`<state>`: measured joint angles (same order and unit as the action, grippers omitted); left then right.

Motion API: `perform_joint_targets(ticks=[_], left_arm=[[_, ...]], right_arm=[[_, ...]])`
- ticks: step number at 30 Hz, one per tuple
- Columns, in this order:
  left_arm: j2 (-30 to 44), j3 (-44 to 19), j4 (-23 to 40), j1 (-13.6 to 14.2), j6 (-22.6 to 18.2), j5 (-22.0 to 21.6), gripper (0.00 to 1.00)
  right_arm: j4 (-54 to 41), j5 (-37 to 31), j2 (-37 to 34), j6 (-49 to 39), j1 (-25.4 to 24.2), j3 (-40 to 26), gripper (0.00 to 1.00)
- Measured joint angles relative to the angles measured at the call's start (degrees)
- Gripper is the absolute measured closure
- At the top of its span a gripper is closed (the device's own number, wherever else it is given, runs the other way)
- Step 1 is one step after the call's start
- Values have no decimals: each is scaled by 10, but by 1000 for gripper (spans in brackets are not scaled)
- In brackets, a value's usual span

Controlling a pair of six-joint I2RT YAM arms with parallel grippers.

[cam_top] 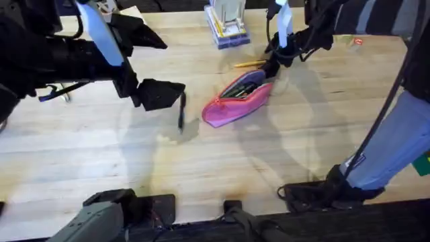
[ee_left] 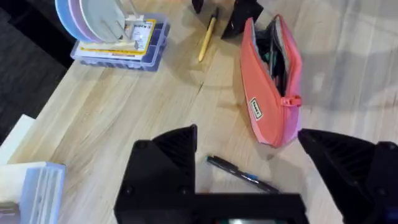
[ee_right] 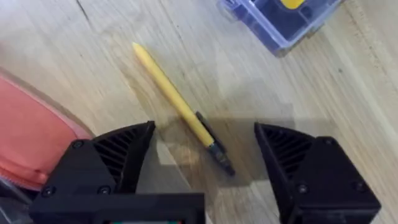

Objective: Unzip the bag, pick up the pens from the table one at a time and place them inside, then zip the bag closed.

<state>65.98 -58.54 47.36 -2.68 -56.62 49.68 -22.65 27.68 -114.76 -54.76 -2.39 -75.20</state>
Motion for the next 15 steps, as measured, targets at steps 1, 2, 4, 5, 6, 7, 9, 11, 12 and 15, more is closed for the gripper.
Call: perform_joint_targets(ticks=[1, 2, 4, 5, 6, 7, 9, 11, 12, 15], left_arm=[[0, 0, 0, 0, 0, 0, 7], [0, 0, 0, 0, 0, 0, 7], [0, 0, 0, 0, 0, 0, 7], [0, 0, 0, 0, 0, 0, 7], [0, 0, 0, 0, 0, 0, 7], [0, 0, 0, 0, 0, 0, 7], [0, 0, 0, 0, 0, 0, 7], [0, 0, 0, 0, 0, 0, 8], [0, 0, 0, 0, 0, 0, 7], [0, 0, 0, 0, 0, 0, 8]], right_arm=[[-4, -1, 0, 0, 0, -1, 6], [-8, -2, 0, 2, 0, -2, 6], [-11, -3, 0, 3, 0, -2, 6], [-11, -3, 0, 4, 0, -2, 6], [-12, -3, 0, 4, 0, -2, 5], [-12, -4, 0, 4, 0, -2, 5], [-13, -4, 0, 4, 1, -3, 5], [-17, -5, 0, 4, 1, -4, 5], [-18, -5, 0, 4, 1, -4, 5], [-25, -2, 0, 0, 2, -4, 266]])
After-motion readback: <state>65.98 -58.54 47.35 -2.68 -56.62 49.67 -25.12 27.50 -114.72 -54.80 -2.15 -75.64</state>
